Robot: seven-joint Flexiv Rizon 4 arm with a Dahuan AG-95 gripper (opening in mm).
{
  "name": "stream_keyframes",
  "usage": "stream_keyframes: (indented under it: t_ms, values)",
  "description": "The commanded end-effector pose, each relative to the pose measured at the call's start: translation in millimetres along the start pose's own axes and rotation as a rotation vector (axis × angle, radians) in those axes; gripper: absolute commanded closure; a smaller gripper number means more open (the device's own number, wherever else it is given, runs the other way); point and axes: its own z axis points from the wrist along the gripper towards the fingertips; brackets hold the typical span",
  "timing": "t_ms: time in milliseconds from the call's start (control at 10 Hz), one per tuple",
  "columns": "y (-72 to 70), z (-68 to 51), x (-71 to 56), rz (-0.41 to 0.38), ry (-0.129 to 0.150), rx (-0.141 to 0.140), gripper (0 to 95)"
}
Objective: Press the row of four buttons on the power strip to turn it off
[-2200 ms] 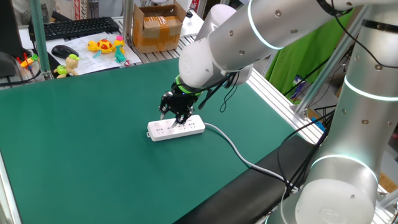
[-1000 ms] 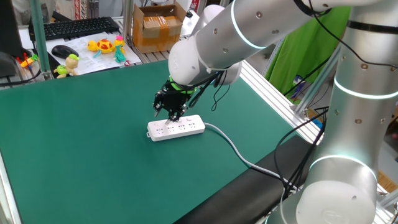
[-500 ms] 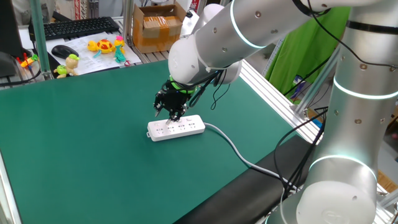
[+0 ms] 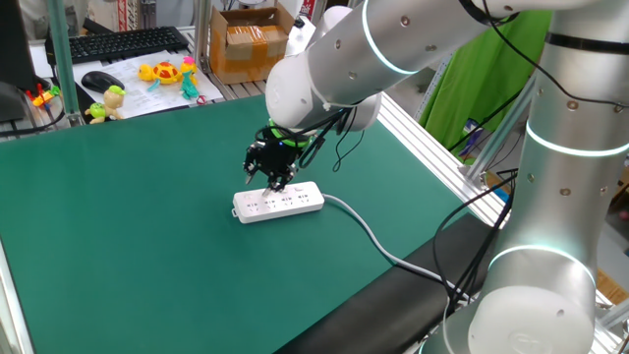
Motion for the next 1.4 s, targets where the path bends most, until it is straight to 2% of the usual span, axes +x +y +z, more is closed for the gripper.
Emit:
stream_keyframes:
  t_ms: [100,300,500,1200,1400]
  values:
    - [-2.0,3.2,-4.2,-0.009,0.013,-0.006,57.0]
    - [-6.2,5.6,-7.2,-0.012,0.034,-0.021,57.0]
    - [-5.3,0.3,-4.8,-0.011,0.039,-0.024,57.0]
    - [-0.9,-0.2,-4.8,-0.009,0.044,-0.026,57.0]
    - [0.7,-1.2,-0.4,-0.006,0.039,-0.023,57.0]
